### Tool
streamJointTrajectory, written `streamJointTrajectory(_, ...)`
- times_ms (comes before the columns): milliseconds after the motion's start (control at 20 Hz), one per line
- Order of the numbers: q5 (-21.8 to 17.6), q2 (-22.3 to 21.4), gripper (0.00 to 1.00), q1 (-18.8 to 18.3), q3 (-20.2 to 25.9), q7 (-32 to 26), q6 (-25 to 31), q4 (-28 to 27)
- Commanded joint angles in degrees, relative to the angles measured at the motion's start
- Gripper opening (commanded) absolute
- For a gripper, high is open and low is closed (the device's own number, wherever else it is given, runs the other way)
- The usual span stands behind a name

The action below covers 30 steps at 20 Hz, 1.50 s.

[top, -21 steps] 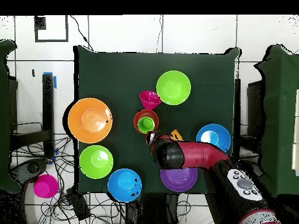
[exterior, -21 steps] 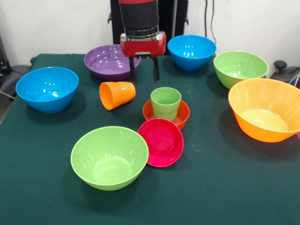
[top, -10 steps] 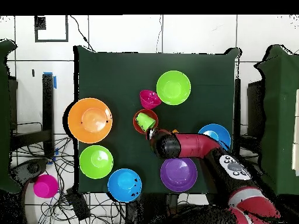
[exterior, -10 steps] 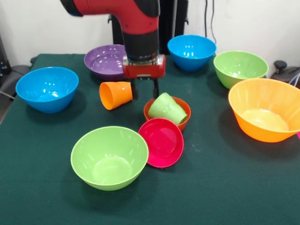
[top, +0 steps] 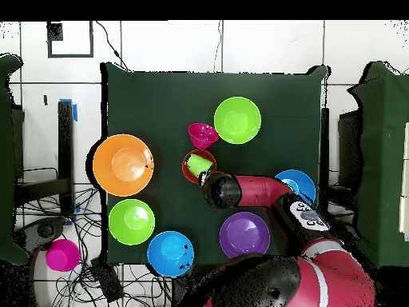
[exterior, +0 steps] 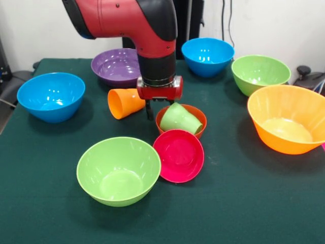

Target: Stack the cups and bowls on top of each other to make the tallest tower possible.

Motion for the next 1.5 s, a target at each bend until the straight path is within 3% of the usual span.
streamJointTrajectory(50, 2.7, 1.5, 1.00, 2.1, -0.6, 4.6, 6.0, -6.2)
streamJointTrajectory(150, 3.2, 0.6, 1.00, 4.0, -3.1, 6.6, 6.5, -6.2)
streamJointTrajectory(250, 4.0, -1.2, 1.00, 8.5, -9.0, 10.0, 11.2, -7.3)
streamJointTrajectory(300, 3.4, 0.5, 1.00, 10.8, -12.4, 10.9, 12.8, -9.8)
streamJointTrajectory(500, 3.0, 12.2, 1.00, 7.3, -9.8, 7.0, 2.7, -17.4)
streamJointTrajectory(650, 3.2, 15.2, 1.00, 4.8, -9.0, 4.6, 2.9, -18.4)
streamJointTrajectory(750, 1.7, 17.8, 1.00, 2.4, -8.0, 2.5, 0.2, -19.4)
streamJointTrajectory(900, 1.7, 19.6, 1.00, 0.0, -7.6, 0.7, 1.4, -19.6)
streamJointTrajectory(1050, 2.5, 19.1, 1.00, -0.6, -8.1, -0.3, 6.4, -19.4)
streamJointTrajectory(1250, -1.4, 15.6, 1.00, 0.7, -9.3, -3.5, 6.7, -21.7)
streamJointTrajectory(1400, -4.9, 12.3, 1.00, 2.0, -7.6, -8.5, 8.1, -24.6)
streamJointTrajectory(1500, -3.4, 10.8, 1.00, 3.1, -6.2, -8.0, 11.7, -26.0)
